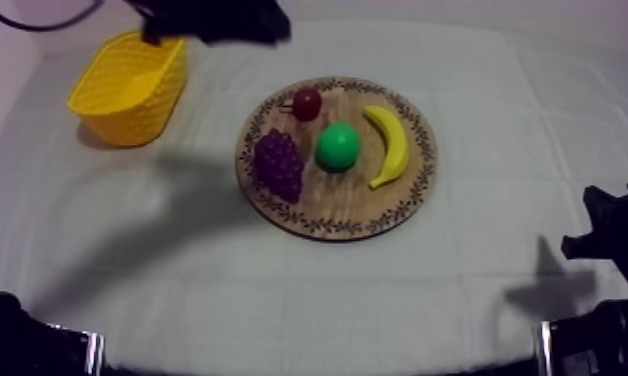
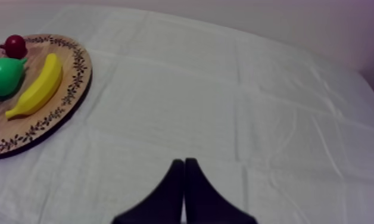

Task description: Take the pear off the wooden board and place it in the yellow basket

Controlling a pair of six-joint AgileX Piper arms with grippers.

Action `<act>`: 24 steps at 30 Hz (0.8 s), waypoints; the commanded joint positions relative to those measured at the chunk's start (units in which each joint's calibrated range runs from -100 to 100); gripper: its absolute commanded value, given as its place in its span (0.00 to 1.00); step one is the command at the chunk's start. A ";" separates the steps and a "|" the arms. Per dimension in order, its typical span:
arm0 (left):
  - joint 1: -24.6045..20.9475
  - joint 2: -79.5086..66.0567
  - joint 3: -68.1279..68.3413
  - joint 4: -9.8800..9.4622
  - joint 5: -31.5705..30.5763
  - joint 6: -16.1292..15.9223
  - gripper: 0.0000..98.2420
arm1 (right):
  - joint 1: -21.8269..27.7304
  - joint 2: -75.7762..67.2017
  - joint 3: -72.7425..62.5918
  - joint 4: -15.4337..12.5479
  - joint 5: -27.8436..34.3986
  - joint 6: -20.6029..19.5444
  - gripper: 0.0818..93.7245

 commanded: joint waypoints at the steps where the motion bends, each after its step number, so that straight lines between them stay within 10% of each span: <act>1: -0.01 7.50 2.46 0.97 -3.05 -0.42 0.06 | 0.01 -0.02 0.04 -0.01 -0.03 0.02 0.00; 9: 0.82 15.16 4.50 3.03 -8.39 -1.17 0.09 | 0.01 -0.02 0.04 -0.01 -0.03 0.00 0.00; 16: 1.80 16.14 3.94 0.98 -8.69 1.73 0.83 | 0.01 -0.02 0.04 -0.01 -0.03 0.00 0.00; 24: 1.88 16.47 3.46 0.04 -8.73 2.46 0.97 | 0.01 -0.02 0.04 -0.01 -0.03 0.02 0.00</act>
